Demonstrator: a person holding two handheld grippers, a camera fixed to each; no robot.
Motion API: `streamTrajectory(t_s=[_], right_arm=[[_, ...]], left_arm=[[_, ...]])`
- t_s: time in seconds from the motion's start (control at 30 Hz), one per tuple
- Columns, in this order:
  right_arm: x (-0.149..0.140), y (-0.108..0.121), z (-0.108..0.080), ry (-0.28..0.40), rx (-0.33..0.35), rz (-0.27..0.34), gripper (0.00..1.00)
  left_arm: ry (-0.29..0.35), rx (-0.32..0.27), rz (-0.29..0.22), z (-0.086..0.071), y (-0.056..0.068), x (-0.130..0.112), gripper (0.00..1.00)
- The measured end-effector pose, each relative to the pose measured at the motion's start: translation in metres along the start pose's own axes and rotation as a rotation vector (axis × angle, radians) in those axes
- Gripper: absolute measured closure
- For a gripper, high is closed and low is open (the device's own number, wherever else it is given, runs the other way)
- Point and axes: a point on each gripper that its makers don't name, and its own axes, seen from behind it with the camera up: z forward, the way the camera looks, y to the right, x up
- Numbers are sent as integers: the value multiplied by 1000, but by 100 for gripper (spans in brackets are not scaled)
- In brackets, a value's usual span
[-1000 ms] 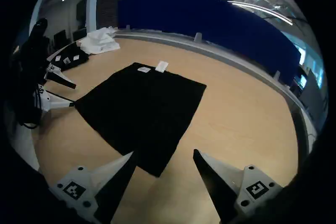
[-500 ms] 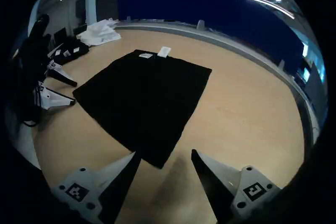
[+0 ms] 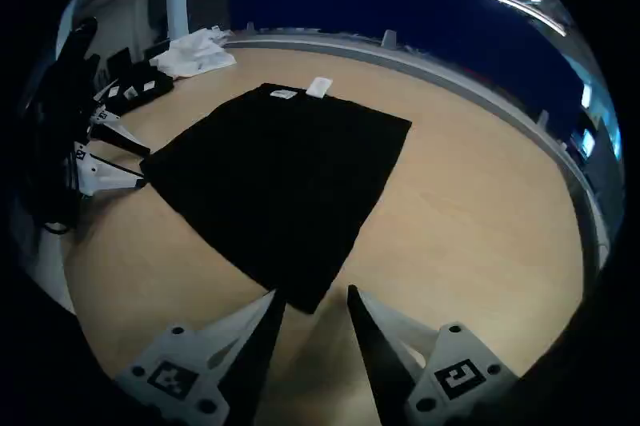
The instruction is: Fold towel
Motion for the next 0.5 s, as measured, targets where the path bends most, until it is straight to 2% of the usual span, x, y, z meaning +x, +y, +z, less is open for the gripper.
streamTrajectory(t_s=[0.17,0.27,0.37,0.5], right_arm=[[-1,-1,1,-4,6,6,62],[-2,-2,1,-3,11,5,71],[-2,-2,1,-5,13,4,73],[-3,-3,1,-9,17,4,76]], left_arm=[[-2,1,-1,-1,1,0,25],[-4,3,-4,0,0,0,30],[-6,4,-5,1,0,0,35],[-6,3,0,2,1,1,48]])
